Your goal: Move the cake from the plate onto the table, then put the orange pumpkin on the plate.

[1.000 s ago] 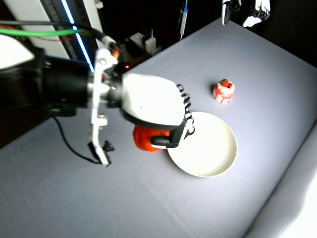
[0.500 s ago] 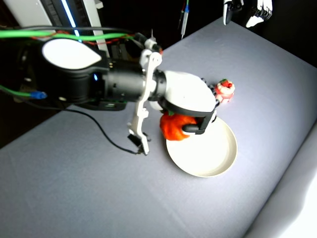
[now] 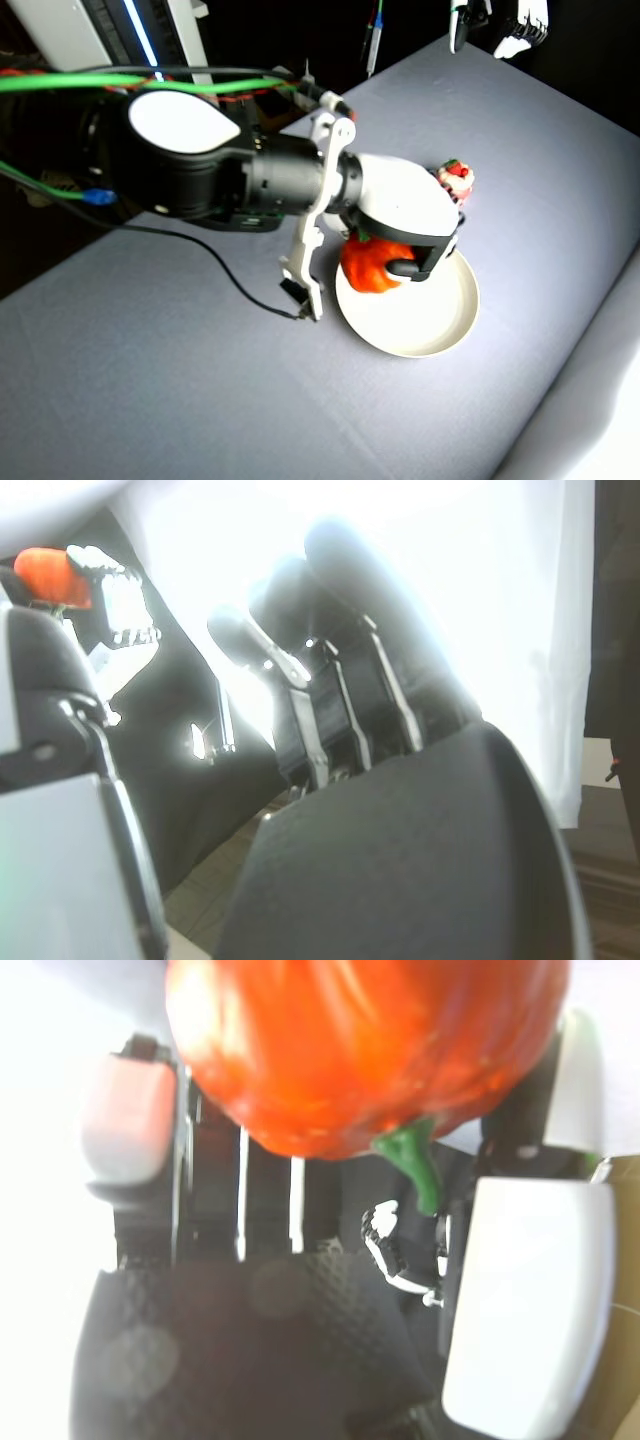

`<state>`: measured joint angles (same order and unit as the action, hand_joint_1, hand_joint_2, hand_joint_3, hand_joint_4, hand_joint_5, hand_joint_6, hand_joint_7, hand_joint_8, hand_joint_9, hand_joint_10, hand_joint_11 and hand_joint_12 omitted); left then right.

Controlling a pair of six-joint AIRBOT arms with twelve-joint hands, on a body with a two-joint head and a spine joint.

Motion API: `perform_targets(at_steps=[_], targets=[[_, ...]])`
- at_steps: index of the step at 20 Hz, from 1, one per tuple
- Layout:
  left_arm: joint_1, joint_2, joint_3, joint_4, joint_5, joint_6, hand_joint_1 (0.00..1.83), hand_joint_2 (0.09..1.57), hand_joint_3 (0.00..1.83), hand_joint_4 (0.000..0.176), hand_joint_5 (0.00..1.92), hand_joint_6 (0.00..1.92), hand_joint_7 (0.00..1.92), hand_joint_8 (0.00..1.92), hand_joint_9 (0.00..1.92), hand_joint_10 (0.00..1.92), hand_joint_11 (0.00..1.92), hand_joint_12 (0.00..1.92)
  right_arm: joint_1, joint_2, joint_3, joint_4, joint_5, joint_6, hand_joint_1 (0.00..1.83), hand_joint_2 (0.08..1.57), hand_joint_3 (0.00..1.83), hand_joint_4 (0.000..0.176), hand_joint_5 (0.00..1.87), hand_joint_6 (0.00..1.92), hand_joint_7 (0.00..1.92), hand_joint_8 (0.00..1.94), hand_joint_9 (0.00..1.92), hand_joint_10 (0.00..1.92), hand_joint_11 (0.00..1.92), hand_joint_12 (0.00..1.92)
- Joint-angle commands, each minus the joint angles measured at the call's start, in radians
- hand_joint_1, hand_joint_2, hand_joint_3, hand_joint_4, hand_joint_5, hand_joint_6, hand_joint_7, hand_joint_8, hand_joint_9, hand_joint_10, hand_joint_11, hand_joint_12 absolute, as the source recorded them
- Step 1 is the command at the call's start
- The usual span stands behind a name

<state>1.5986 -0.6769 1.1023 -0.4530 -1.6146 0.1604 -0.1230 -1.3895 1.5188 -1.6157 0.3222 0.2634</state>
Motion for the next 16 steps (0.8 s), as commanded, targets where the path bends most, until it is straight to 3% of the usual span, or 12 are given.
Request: perform_targets(at_steps=[1, 3, 5, 7, 11, 16], targets=[[-0.008, -0.003, 0.009, -0.048, -0.115, -0.004, 1.13, 0.93, 0.00, 0.000, 0.62, 0.87, 0.50, 1.20, 0.52, 1.51, 0.58, 1.66, 0.013, 0.001, 0.009, 0.040, 0.003, -0.011, 1.60, 1.08, 0.00, 0.000, 1.03, 1.92, 1.13, 1.94, 1.22, 1.92, 1.32, 1.92], [-0.013, -0.004, 0.010, -0.046, -0.115, -0.004, 1.16, 0.91, 0.00, 0.000, 0.61, 0.88, 0.48, 1.23, 0.51, 1.54, 0.57, 1.68, 0.013, -0.005, 0.024, 0.110, 0.003, -0.077, 1.57, 1.10, 0.00, 0.000, 0.98, 1.92, 1.08, 1.94, 1.15, 1.92, 1.23, 1.92], [-0.018, -0.006, 0.010, -0.040, -0.115, -0.004, 1.17, 0.91, 0.00, 0.000, 0.61, 0.89, 0.48, 1.23, 0.51, 1.54, 0.58, 1.68, 0.011, -0.005, 0.035, 0.122, 0.003, -0.077, 1.56, 1.11, 0.00, 0.000, 0.95, 1.92, 1.06, 1.94, 1.12, 1.92, 1.20, 1.92], [-0.020, -0.006, 0.012, -0.039, -0.115, -0.004, 1.16, 0.91, 0.00, 0.000, 0.59, 0.92, 0.48, 1.23, 0.51, 1.53, 0.56, 1.67, 0.002, -0.011, 0.055, 0.143, 0.003, -0.080, 1.61, 1.08, 0.00, 0.000, 0.95, 1.92, 1.12, 1.94, 1.23, 1.92, 1.34, 1.92], [-0.022, -0.006, 0.015, -0.035, -0.115, -0.004, 1.13, 0.92, 0.00, 0.000, 0.59, 0.89, 0.49, 1.19, 0.51, 1.53, 0.56, 1.68, -0.012, -0.016, 0.095, 0.236, 0.003, -0.114, 1.60, 1.10, 0.00, 0.000, 0.94, 1.92, 1.10, 1.94, 1.19, 1.92, 1.28, 1.92], [-0.024, -0.006, 0.016, -0.034, -0.116, -0.004, 1.06, 0.94, 0.00, 0.000, 0.61, 0.84, 0.51, 1.15, 0.52, 1.54, 0.57, 1.72, -0.013, -0.016, 0.105, 0.249, 0.005, -0.116, 1.65, 1.06, 0.00, 0.000, 0.98, 1.92, 1.10, 1.94, 1.16, 1.92, 1.24, 1.92]])
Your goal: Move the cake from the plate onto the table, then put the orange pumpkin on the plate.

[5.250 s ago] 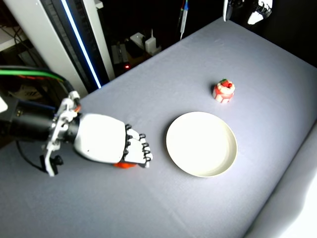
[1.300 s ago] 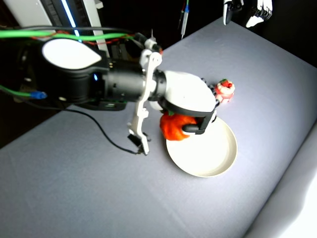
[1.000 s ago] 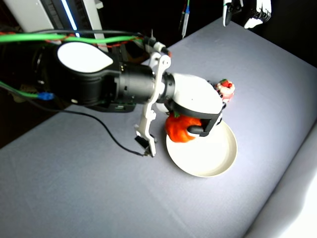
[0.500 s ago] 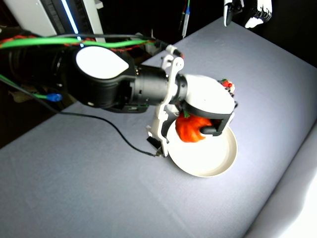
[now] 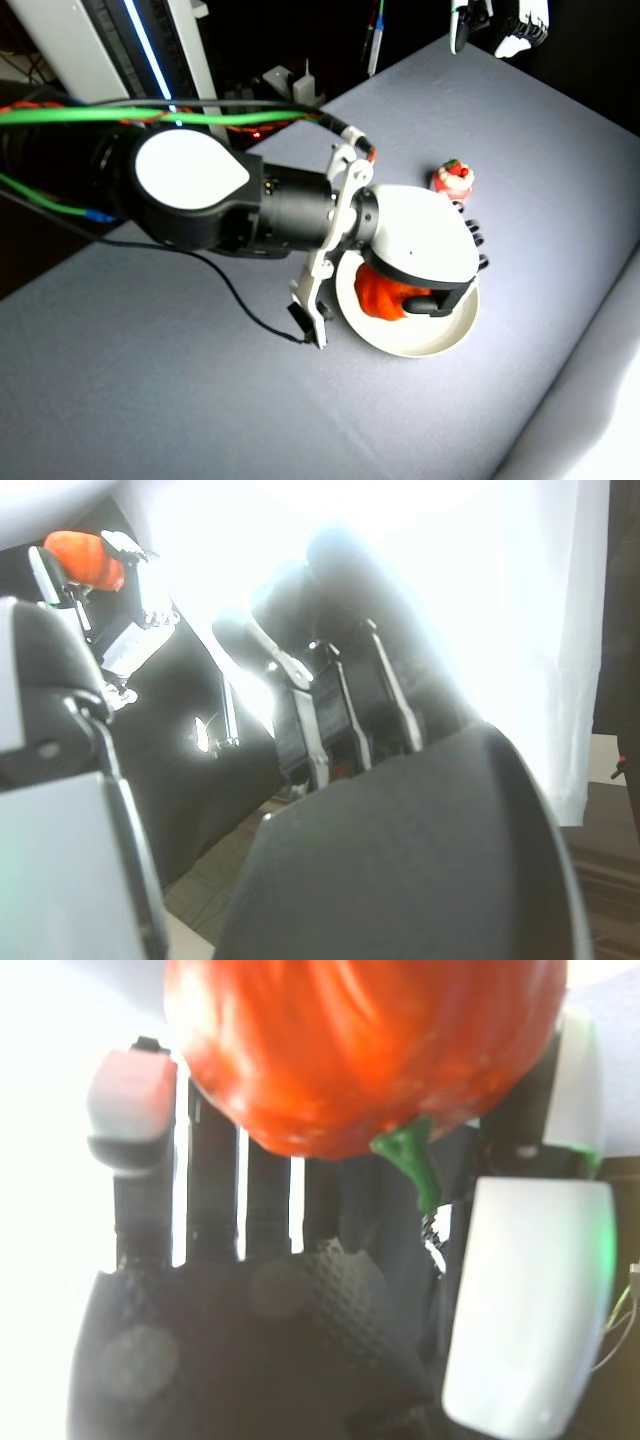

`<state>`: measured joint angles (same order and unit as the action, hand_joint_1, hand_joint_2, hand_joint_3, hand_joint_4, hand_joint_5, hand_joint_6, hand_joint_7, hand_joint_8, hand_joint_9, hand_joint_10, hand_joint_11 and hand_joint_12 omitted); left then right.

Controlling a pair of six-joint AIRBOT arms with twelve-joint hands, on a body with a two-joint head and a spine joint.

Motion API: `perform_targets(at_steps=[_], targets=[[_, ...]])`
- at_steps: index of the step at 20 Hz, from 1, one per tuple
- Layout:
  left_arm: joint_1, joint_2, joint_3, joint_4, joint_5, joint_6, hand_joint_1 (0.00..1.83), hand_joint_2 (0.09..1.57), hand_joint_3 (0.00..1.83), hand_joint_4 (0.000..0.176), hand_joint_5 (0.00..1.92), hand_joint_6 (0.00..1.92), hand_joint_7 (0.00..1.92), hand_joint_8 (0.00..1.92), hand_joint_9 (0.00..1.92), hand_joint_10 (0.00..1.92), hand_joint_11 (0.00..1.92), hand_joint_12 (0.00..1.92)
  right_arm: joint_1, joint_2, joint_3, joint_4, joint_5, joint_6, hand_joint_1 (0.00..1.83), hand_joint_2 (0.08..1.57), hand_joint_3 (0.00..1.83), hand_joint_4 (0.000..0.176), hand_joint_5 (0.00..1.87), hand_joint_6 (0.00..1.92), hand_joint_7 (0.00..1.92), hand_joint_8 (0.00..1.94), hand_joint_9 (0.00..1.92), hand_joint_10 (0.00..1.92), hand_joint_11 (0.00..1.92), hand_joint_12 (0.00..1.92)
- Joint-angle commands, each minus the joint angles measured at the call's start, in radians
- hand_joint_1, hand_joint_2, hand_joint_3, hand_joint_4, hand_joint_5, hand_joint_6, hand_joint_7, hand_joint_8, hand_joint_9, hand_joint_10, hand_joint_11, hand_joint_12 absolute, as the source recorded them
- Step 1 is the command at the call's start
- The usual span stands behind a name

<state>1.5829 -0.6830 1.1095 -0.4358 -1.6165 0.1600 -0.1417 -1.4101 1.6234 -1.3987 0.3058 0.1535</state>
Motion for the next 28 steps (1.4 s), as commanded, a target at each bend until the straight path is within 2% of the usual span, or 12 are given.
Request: perform_targets(at_steps=[1, 15, 16, 17, 18, 19, 20, 21, 23, 25, 26, 28], targets=[[-0.008, 0.000, 0.008, -0.051, -0.114, -0.003, 1.06, 0.94, 0.00, 0.000, 0.61, 0.84, 0.51, 1.15, 0.52, 1.54, 0.57, 1.72, 0.006, 0.005, -0.006, 0.032, 0.022, -0.011, 1.65, 1.06, 0.00, 0.000, 0.98, 1.92, 1.10, 1.94, 1.16, 1.92, 1.24, 1.92], [-0.009, -0.009, 0.008, -0.050, -0.114, -0.003, 0.95, 0.96, 0.00, 0.000, 0.64, 0.64, 0.55, 1.03, 0.51, 1.46, 0.55, 1.68, 0.024, 0.027, -0.082, 0.027, 0.086, -0.037, 1.57, 1.08, 0.00, 0.000, 0.90, 1.92, 1.11, 1.94, 1.21, 1.92, 1.32, 1.92], [-0.009, -0.009, 0.008, -0.050, -0.114, -0.003, 0.95, 0.96, 0.00, 0.000, 0.65, 0.63, 0.55, 1.04, 0.51, 1.45, 0.53, 1.69, 0.024, 0.027, -0.081, 0.026, 0.082, -0.042, 1.24, 1.12, 0.03, 0.000, 0.88, 1.36, 0.95, 1.92, 1.01, 1.92, 1.04, 1.92], [-0.009, -0.009, 0.008, -0.050, -0.114, -0.003, 0.96, 0.96, 0.00, 0.000, 0.65, 0.62, 0.54, 1.04, 0.51, 1.45, 0.54, 1.70, 0.023, 0.026, -0.078, 0.026, 0.079, -0.043, 1.22, 1.10, 0.12, 0.000, 0.86, 1.17, 0.92, 1.47, 0.82, 1.79, 0.72, 1.92], [-0.009, -0.009, 0.008, -0.050, -0.114, -0.003, 0.96, 0.96, 0.00, 0.000, 0.65, 0.62, 0.54, 1.04, 0.51, 1.45, 0.54, 1.70, 0.023, 0.026, -0.077, 0.026, 0.079, -0.043, 1.22, 1.10, 0.12, 0.000, 0.86, 1.17, 0.92, 1.47, 0.82, 1.79, 0.72, 1.92], [-0.009, -0.009, 0.008, -0.050, -0.114, -0.003, 0.96, 0.96, 0.00, 0.000, 0.66, 0.62, 0.55, 1.01, 0.52, 1.42, 0.55, 1.67, 0.023, 0.026, -0.078, 0.028, 0.079, -0.043, 1.23, 1.09, 0.11, 0.000, 0.86, 1.10, 0.96, 1.29, 0.76, 1.65, 0.57, 1.87], [-0.009, -0.009, 0.008, -0.050, -0.114, -0.003, 0.96, 0.95, 0.00, 0.000, 0.66, 0.61, 0.55, 0.97, 0.52, 1.38, 0.53, 1.63, 0.023, 0.026, -0.078, 0.033, 0.080, -0.043, 1.16, 1.14, 0.01, 0.000, 0.87, 1.14, 0.78, 0.83, 0.65, 1.04, 0.40, 1.52], [-0.009, -0.009, 0.008, -0.050, -0.114, -0.003, 0.96, 0.95, 0.00, 0.000, 0.66, 0.61, 0.55, 0.97, 0.52, 1.38, 0.53, 1.63, 0.024, 0.028, -0.077, 0.036, 0.080, -0.043, 1.16, 1.14, 0.01, 0.000, 0.87, 1.14, 0.78, 0.83, 0.65, 1.04, 0.40, 1.52], [-0.009, -0.009, 0.008, -0.050, -0.114, -0.003, 0.96, 0.94, 0.00, 0.000, 0.69, 0.56, 0.57, 0.96, 0.52, 1.36, 0.52, 1.61, 0.023, 0.032, -0.077, 0.042, 0.079, -0.043, 1.18, 1.00, 0.00, 0.004, 0.66, 0.42, 0.74, 0.10, 0.60, 0.23, 0.10, 1.26], [-0.009, -0.010, 0.008, -0.050, -0.114, -0.003, 0.97, 0.94, 0.00, 0.000, 0.69, 0.56, 0.57, 0.96, 0.53, 1.36, 0.53, 1.62, 0.023, 0.034, -0.077, 0.045, 0.079, -0.043, 1.15, 1.00, 0.00, 0.033, 0.68, 0.23, 0.71, 0.03, 0.59, 0.11, 0.06, 1.24], [-0.009, -0.010, 0.008, -0.050, -0.114, -0.003, 0.97, 0.94, 0.00, 0.005, 0.70, 0.52, 0.58, 0.92, 0.54, 1.33, 0.54, 1.59, 0.023, 0.034, -0.077, 0.046, 0.079, -0.043, 1.10, 0.98, 0.00, 0.097, 0.66, 0.06, 0.59, 0.00, 0.50, 0.01, 0.00, 1.19], [-0.010, -0.010, 0.008, -0.050, -0.114, -0.003, 0.98, 0.94, 0.00, 0.000, 0.71, 0.52, 0.58, 0.93, 0.53, 1.34, 0.53, 1.60, 0.023, 0.032, -0.076, 0.055, 0.081, -0.043, 1.08, 0.97, 0.00, 0.109, 0.66, 0.03, 0.57, 0.00, 0.48, 0.00, 0.00, 1.18]])
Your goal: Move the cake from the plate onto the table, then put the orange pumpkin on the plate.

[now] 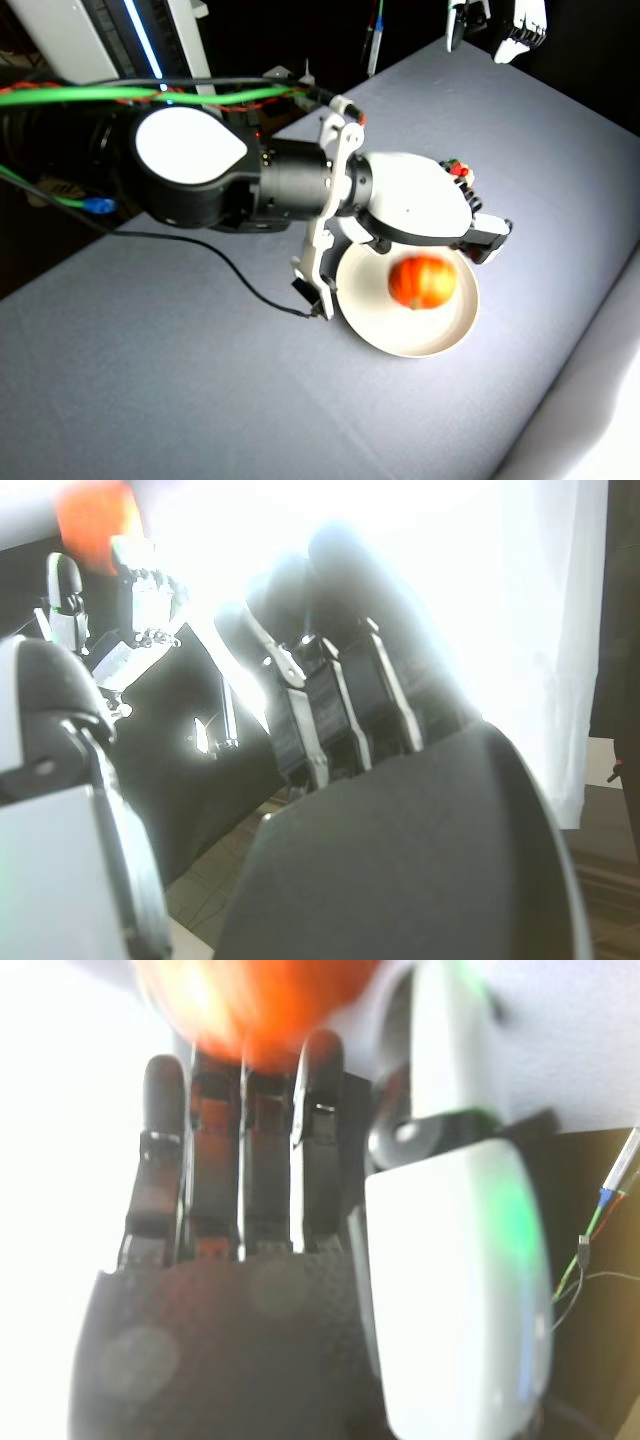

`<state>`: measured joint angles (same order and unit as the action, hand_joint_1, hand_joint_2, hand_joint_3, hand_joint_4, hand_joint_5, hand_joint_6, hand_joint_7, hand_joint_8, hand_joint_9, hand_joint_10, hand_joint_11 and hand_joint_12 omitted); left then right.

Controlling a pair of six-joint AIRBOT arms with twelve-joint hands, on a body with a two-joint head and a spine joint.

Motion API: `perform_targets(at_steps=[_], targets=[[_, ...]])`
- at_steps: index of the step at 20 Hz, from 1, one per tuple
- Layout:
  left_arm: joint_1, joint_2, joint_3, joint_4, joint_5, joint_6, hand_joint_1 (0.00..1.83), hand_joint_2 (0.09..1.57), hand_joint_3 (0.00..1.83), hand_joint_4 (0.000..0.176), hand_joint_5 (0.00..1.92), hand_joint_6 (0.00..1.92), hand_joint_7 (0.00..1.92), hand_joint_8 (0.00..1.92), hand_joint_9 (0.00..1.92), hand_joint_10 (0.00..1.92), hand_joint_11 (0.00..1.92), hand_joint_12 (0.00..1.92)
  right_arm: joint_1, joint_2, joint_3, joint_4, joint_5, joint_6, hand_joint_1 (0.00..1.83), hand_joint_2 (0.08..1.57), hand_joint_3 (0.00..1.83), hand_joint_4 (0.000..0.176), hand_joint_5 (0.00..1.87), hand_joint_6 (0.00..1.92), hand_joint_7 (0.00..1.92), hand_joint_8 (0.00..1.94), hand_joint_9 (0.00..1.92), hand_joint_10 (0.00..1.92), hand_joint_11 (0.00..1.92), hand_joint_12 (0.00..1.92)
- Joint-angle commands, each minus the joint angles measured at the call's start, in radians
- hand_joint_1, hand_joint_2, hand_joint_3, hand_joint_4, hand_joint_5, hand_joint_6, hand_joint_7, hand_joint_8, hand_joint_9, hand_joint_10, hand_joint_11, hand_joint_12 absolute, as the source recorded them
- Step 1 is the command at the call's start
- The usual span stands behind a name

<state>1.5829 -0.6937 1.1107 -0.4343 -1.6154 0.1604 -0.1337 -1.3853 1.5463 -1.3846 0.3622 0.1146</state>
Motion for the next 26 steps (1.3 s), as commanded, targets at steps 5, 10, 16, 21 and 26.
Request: perform_targets(at_steps=[5, 10, 16, 21, 26], targets=[[-0.010, 0.000, 0.007, -0.052, -0.115, -0.004, 1.00, 0.93, 0.00, 0.000, 0.72, 0.50, 0.58, 0.99, 0.52, 1.37, 0.51, 1.61, 0.012, 0.011, 0.000, 0.062, 0.034, -0.004, 1.05, 0.98, 0.00, 0.102, 0.64, 0.00, 0.57, 0.00, 0.52, 0.02, 0.04, 1.26], [-0.010, -0.003, 0.006, -0.053, -0.115, -0.004, 1.02, 0.93, 0.00, 0.000, 0.72, 0.49, 0.60, 0.93, 0.54, 1.31, 0.53, 1.57, 0.013, 0.045, -0.023, 0.105, 0.047, -0.004, 0.88, 0.97, 0.00, 0.100, 0.55, 0.00, 0.55, 0.00, 0.56, 0.02, 0.04, 1.40], [-0.009, -0.003, -0.004, -0.058, -0.112, -0.004, 1.04, 0.93, 0.00, 0.000, 0.73, 0.51, 0.60, 0.98, 0.57, 1.33, 0.57, 1.55, 0.015, 0.148, -0.128, 0.077, 0.018, -0.004, 0.85, 0.89, 0.00, 0.016, 0.54, 0.01, 0.46, 0.00, 0.45, 0.01, 0.02, 1.21], [-0.008, -0.003, -0.013, -0.063, -0.104, -0.004, 1.03, 0.93, 0.00, 0.000, 0.72, 0.59, 0.61, 0.99, 0.61, 1.35, 0.63, 1.56, 0.026, 0.241, -0.222, 0.073, 0.014, -0.004, 0.92, 0.98, 0.02, 0.000, 0.47, 0.00, 0.40, 0.00, 0.40, 0.00, 0.00, 1.04], [0.003, -0.001, -0.021, -0.077, -0.107, -0.004, 1.05, 0.92, 0.00, 0.000, 0.72, 0.70, 0.62, 1.08, 0.64, 1.40, 0.67, 1.57, 0.027, 0.373, -0.316, 0.071, -0.006, -0.003, 0.98, 1.04, 0.00, 0.008, 0.58, 0.03, 0.62, 0.03, 0.62, 0.07, 0.15, 1.41]])
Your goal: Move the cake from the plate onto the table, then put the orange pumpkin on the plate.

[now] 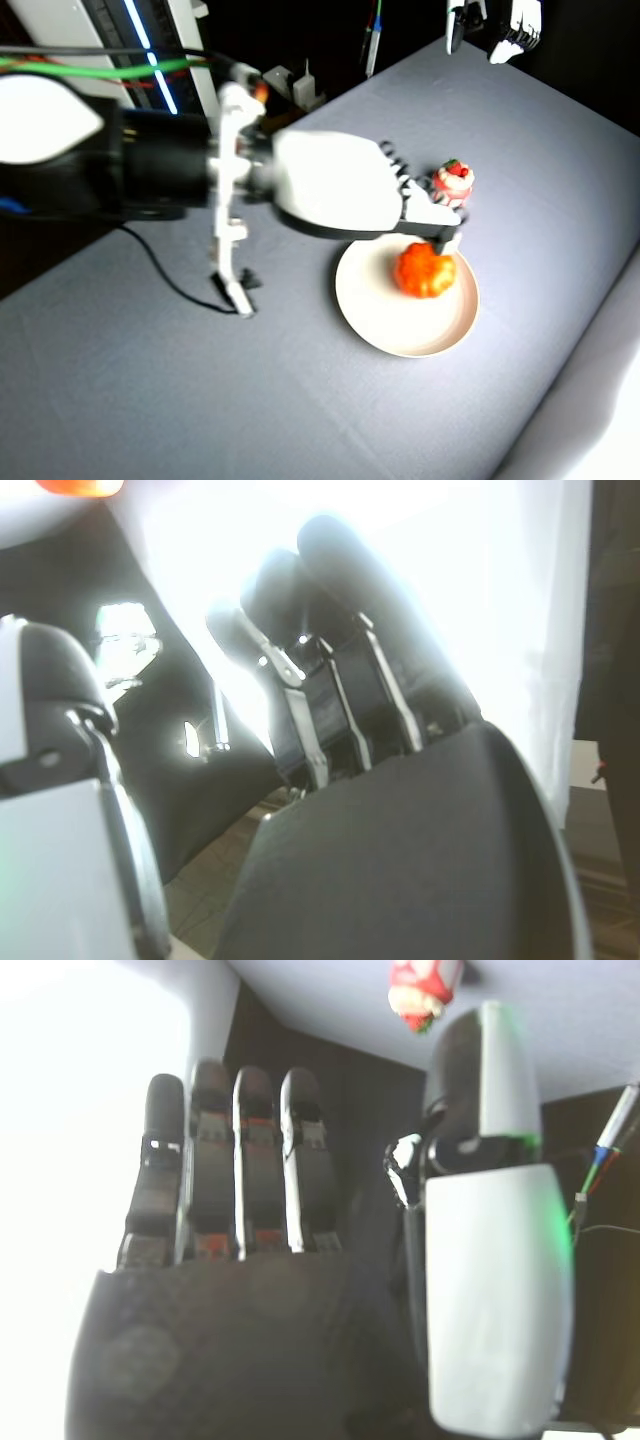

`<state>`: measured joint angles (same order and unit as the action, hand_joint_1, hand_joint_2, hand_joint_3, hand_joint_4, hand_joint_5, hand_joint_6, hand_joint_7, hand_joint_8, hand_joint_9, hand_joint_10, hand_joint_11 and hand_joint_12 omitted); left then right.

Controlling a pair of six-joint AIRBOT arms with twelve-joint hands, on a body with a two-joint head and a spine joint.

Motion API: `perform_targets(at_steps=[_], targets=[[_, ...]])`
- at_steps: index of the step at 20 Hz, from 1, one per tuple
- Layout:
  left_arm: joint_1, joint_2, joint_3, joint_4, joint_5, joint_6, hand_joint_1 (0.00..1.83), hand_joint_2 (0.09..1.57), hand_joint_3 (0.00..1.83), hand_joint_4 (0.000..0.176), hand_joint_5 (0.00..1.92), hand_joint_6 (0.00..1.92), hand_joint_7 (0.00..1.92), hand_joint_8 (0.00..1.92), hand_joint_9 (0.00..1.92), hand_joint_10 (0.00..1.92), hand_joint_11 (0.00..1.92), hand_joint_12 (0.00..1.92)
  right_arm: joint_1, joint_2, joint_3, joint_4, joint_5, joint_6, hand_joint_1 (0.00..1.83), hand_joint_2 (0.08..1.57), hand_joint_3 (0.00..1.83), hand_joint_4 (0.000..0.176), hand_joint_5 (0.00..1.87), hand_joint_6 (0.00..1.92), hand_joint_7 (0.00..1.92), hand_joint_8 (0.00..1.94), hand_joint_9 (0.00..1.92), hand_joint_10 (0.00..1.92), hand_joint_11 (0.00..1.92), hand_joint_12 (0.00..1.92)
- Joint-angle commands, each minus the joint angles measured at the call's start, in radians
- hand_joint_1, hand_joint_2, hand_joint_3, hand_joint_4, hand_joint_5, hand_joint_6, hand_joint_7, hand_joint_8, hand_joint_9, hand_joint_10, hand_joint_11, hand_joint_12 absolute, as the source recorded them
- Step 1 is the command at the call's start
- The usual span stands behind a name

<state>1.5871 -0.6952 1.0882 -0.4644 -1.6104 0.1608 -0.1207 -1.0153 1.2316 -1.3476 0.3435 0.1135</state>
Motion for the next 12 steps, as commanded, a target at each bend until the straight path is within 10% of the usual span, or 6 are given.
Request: perform_targets(at_steps=[1, 3, 4, 6, 7, 12], targets=[[0.004, 0.000, 0.000, -0.052, -0.114, -0.004, 1.06, 0.92, 0.00, 0.000, 0.71, 0.72, 0.62, 1.10, 0.65, 1.41, 0.67, 1.59, 0.014, 0.018, -0.011, 0.034, 0.004, -0.002, 0.94, 1.02, 0.00, 0.017, 0.62, 0.04, 0.66, 0.02, 0.65, 0.07, 0.17, 1.47], [0.015, 0.000, -0.003, -0.063, -0.118, -0.004, 1.11, 0.92, 0.00, 0.000, 0.69, 0.75, 0.59, 1.14, 0.62, 1.42, 0.65, 1.58, 0.014, 0.060, -0.040, 0.015, -0.012, -0.002, 0.96, 1.02, 0.00, 0.000, 0.84, 0.30, 0.95, 0.15, 0.75, 0.60, 0.38, 1.51], [0.019, 0.000, -0.003, -0.066, -0.118, -0.004, 1.12, 0.91, 0.00, 0.000, 0.70, 0.76, 0.60, 1.15, 0.63, 1.41, 0.65, 1.57, 0.018, 0.088, -0.060, -0.004, -0.027, -0.002, 1.02, 1.10, 0.01, 0.017, 0.92, 0.91, 0.99, 0.28, 0.70, 0.88, 0.41, 1.54], [0.026, 0.000, -0.006, -0.075, -0.119, -0.004, 1.16, 0.90, 0.00, 0.000, 0.74, 0.71, 0.63, 1.16, 0.66, 1.46, 0.69, 1.60, 0.030, 0.152, -0.117, -0.050, -0.064, -0.002, 1.16, 1.09, 0.00, 0.000, 1.03, 0.96, 1.00, 1.40, 0.91, 1.66, 0.85, 1.86], [0.026, -0.001, -0.008, -0.078, -0.120, -0.004, 1.18, 0.90, 0.00, 0.000, 0.75, 0.70, 0.63, 1.21, 0.67, 1.50, 0.70, 1.62, 0.030, 0.181, -0.136, -0.051, -0.071, -0.002, 1.14, 1.05, 0.00, 0.000, 0.96, 1.47, 1.04, 1.72, 1.02, 1.87, 1.02, 1.91], [0.040, -0.005, -0.013, -0.103, -0.120, -0.004, 1.21, 0.88, 0.00, 0.000, 0.74, 0.73, 0.62, 1.23, 0.66, 1.50, 0.71, 1.62, 0.048, 0.298, -0.206, -0.050, -0.096, -0.002, 1.36, 1.06, 0.00, 0.000, 1.01, 1.92, 1.15, 1.94, 1.25, 1.92, 1.34, 1.92]])
